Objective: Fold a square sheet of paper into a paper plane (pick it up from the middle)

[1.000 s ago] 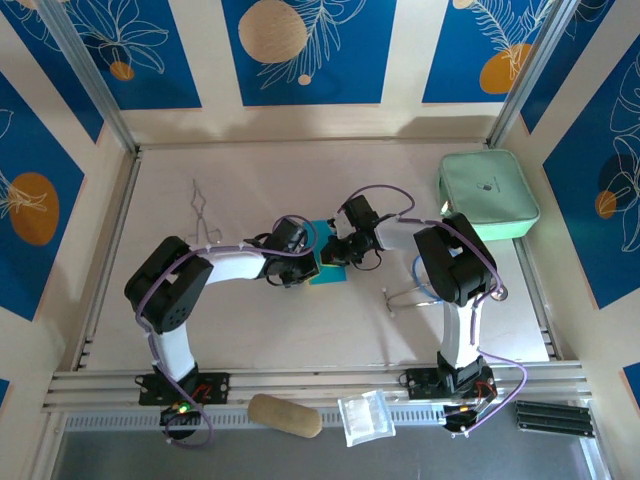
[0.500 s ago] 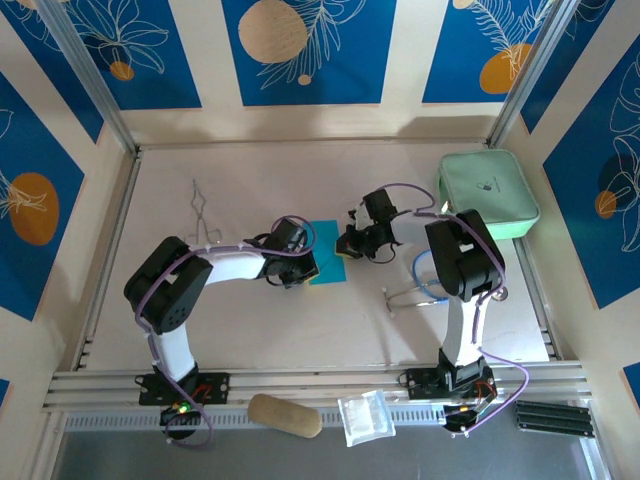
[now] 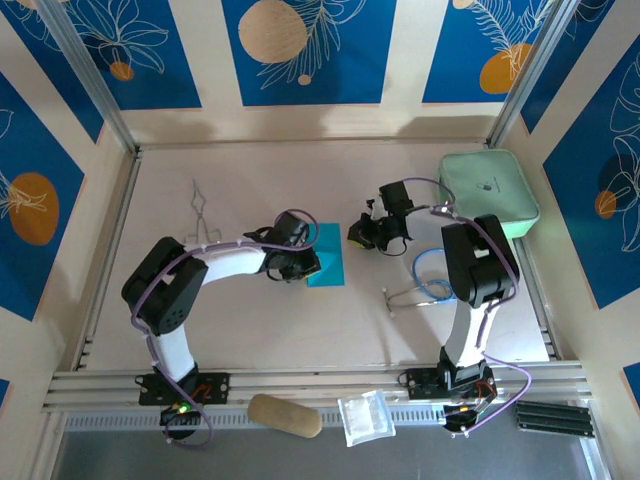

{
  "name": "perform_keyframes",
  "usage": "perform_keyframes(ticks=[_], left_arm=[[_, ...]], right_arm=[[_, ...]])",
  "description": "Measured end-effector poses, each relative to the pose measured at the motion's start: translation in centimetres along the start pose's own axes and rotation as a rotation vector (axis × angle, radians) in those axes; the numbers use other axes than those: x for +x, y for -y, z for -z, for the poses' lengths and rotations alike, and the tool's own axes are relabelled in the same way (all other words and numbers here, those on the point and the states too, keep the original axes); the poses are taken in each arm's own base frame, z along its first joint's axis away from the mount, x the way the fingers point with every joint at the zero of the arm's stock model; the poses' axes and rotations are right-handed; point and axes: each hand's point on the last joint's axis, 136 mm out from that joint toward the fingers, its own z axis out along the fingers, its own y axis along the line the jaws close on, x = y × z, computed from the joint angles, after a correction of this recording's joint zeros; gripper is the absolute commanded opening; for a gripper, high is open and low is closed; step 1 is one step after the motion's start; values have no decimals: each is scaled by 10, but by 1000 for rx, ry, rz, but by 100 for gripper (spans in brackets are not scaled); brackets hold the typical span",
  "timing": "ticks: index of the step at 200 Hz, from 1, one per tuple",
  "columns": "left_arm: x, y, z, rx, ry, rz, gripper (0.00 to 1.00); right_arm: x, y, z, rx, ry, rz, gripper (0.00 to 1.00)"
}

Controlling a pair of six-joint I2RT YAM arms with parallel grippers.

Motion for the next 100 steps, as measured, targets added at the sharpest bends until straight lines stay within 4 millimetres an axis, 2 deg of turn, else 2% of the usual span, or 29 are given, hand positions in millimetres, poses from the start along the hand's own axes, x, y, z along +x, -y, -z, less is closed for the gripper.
perform_keyframes(ticks=[31,63,100], left_arm=[[-21,11,10,11,72,-14,17],[-31,2,8,-19,100,-11,14],[-41,-14,-6,-74,114,7,11]], right_arm=[[14,-15,5,-19,-9,-22,28],[33,-14,-3,-12,-65,-79,31],[48,-13,-16,-3,-122,-113,34]])
